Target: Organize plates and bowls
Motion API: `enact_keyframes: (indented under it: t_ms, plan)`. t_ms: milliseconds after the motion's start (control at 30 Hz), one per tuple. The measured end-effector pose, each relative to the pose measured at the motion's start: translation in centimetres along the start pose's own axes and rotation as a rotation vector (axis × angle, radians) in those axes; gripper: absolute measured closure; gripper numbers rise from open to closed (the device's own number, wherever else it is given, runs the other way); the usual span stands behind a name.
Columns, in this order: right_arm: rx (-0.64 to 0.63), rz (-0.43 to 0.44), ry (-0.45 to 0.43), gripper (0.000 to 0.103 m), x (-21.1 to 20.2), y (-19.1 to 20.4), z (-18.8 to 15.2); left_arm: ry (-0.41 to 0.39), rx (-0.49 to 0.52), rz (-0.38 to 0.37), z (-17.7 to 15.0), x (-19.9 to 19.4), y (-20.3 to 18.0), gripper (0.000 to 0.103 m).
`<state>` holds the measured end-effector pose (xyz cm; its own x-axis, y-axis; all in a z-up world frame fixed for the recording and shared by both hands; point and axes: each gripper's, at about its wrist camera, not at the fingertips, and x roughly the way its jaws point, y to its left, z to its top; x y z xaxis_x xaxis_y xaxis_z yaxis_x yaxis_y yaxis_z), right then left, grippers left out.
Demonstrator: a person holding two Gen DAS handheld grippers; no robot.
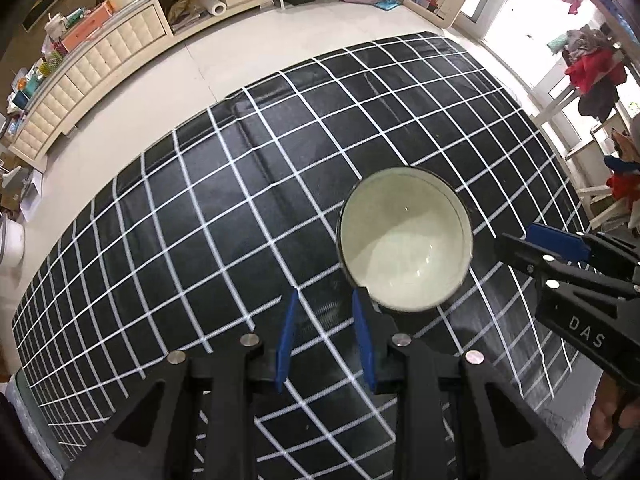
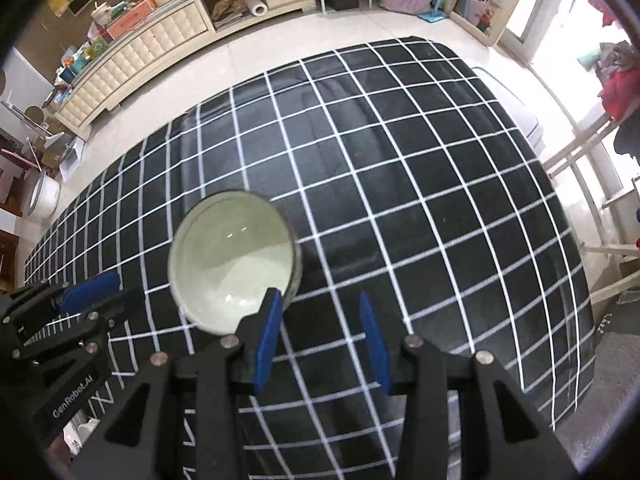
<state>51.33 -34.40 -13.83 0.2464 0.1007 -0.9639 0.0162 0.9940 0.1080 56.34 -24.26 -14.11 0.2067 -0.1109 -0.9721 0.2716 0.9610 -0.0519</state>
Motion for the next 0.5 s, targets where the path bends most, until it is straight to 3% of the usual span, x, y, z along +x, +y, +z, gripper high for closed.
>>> enact_keyframes:
  t_ms: [100,433,500]
  plan:
    - [-0.016,0.0,0.021,0.058,1.3,0.2,0.5,0.021,-0.012,0.023,0.7,1.4,-0.1,0.077]
    - [-0.027,0.009,0.04,0.058,3.3,0.5,0.7,0.043,0.013,-0.002,1.8,4.5,-0.7,0.077]
    - [-0.026,0.017,0.039,0.065,3.4,0.5,0.6,0.044,0.011,-0.011,1.8,4.9,-0.7,0.08]
